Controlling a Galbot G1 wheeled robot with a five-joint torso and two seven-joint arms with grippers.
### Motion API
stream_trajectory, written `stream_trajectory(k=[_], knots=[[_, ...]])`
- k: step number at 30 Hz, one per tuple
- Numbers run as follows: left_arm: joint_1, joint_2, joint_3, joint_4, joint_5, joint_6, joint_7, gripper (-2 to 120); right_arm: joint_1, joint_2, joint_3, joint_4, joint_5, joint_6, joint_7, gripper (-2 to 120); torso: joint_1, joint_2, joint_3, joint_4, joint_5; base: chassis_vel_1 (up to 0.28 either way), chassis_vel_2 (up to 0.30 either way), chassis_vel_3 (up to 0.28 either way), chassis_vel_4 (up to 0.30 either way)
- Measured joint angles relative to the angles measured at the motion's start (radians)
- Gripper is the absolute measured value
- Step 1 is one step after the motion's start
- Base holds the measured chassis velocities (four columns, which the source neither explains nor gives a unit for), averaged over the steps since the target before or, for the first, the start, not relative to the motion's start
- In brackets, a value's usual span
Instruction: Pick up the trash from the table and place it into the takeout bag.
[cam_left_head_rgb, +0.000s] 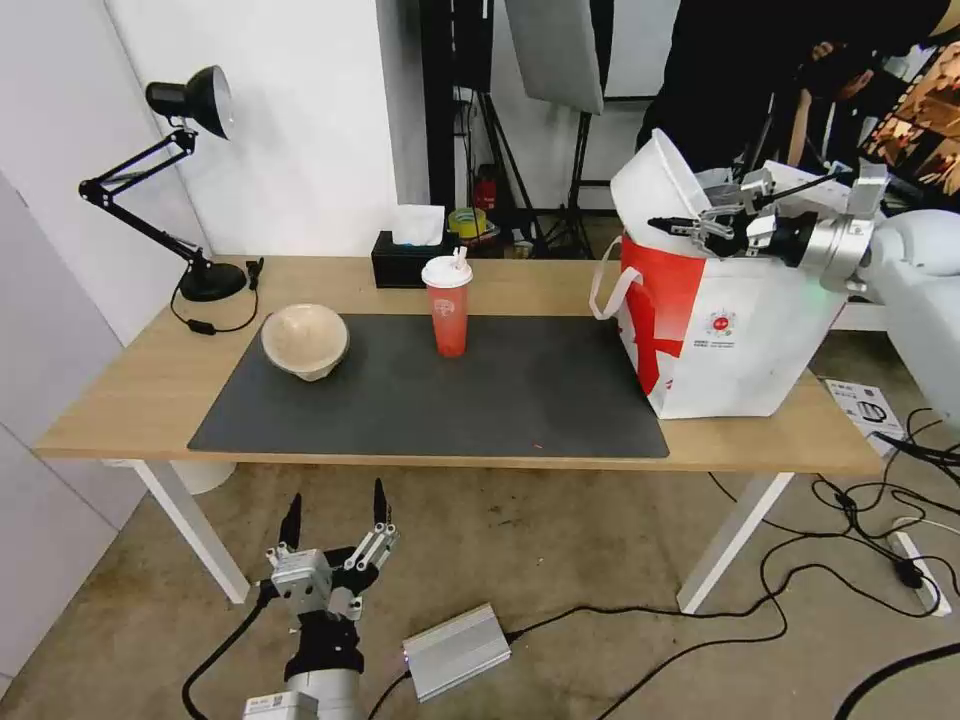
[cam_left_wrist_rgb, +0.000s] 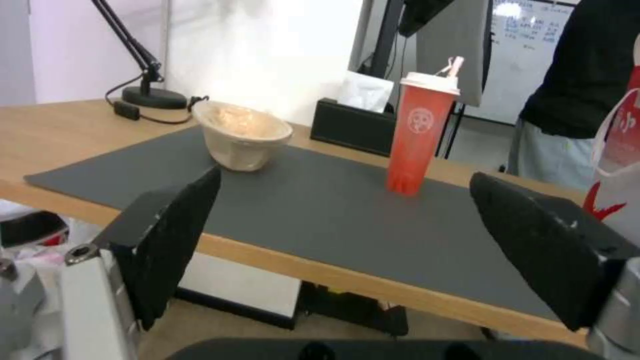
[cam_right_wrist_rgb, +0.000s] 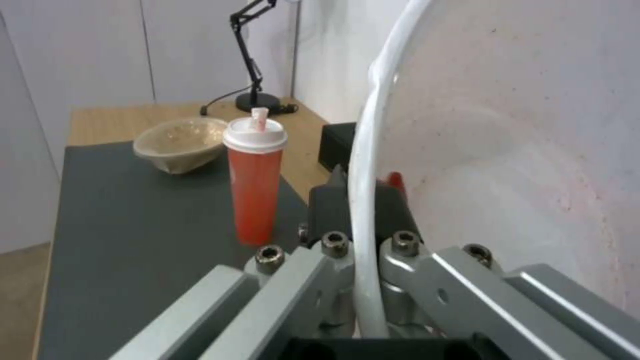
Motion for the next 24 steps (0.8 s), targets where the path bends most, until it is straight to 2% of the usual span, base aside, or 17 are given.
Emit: stream_trajectory(k=[12,14,15,19,20,23,24], knots=[[0.002,0.000,0.005,0.004,0.003,0.000,0.000,100,-0.010,-0.010,0.014,0.011,0.029,0.004,0.018,0,0.000,0.000,0.000,0.0000,0.0000,0.000,0.000,0.000,0.000],[0.003,0.000,0.007,0.004,0.005,0.000,0.000,100,-0.009,-0.014,0.015,0.015,0.033,0.007,0.025,8,0.000,0.000,0.000,0.0000,0.0000,0.000,0.000,0.000,0.000],[0.003,0.000,0.007,0.004,0.005,0.000,0.000,100,-0.009,-0.014,0.015,0.015,0.033,0.007,0.025,8,0.000,0.000,0.000,0.0000,0.0000,0.000,0.000,0.000,0.000],[0.006,-0.001,0.010,0.004,0.008,-0.001,0.000,100,-0.009,-0.025,0.015,0.028,0.040,0.008,0.028,28,0.000,0.000,0.000,0.0000,0.0000,0.000,0.000,0.000,0.000],[0.006,-0.001,0.010,0.004,0.008,-0.001,0.000,100,-0.009,-0.025,0.015,0.028,0.040,0.008,0.028,28,0.000,0.000,0.000,0.0000,0.0000,0.000,0.000,0.000,0.000],[0.008,-0.001,0.013,0.004,0.011,-0.002,0.000,100,-0.005,-0.032,0.014,0.033,0.045,0.008,0.029,43,0.000,0.000,0.000,0.0000,0.0000,0.000,0.000,0.000,0.000],[0.008,-0.001,0.013,0.004,0.011,-0.002,0.000,100,-0.005,-0.032,0.014,0.033,0.045,0.008,0.029,43,0.000,0.000,0.000,0.0000,0.0000,0.000,0.000,0.000,0.000]])
